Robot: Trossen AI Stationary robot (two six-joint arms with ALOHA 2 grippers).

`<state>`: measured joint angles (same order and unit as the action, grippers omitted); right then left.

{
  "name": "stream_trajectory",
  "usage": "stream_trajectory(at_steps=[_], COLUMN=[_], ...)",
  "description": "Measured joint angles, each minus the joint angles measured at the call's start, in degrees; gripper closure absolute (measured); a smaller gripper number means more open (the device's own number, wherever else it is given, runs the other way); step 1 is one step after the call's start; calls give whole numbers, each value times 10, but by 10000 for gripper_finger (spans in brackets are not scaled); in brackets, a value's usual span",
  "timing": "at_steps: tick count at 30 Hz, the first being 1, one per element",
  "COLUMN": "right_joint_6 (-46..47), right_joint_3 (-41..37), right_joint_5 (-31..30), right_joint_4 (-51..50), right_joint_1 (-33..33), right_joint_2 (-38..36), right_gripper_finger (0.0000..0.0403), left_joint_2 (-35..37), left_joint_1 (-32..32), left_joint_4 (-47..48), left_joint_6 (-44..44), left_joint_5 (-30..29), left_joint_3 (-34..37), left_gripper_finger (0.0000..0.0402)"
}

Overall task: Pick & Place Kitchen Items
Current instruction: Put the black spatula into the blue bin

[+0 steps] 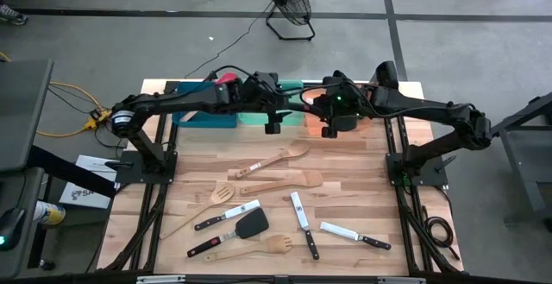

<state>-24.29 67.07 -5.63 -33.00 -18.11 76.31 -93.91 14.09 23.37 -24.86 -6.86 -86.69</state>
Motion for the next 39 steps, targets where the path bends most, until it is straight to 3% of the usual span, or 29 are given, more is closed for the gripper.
stream_trajectory(at_steps=[21, 32, 39], right_joint_6=[0, -1, 0], right_joint_3=[0, 0, 0], right_joint_5=[-3, 0, -1], right_joint_4=[19, 16, 17], right_joint_1=[0, 0, 0], right_joint_2=[0, 1, 1], right_gripper_finger=[341, 341, 341], left_joint_2=[1, 1, 1], left_joint_1=[2, 2, 2], left_joint_4=[-38, -34, -26], left_joint_6=[57, 72, 73], left_joint_5=[63, 61, 61], left_joint_3=[0, 0, -1], left_gripper_finger=[187, 299, 303])
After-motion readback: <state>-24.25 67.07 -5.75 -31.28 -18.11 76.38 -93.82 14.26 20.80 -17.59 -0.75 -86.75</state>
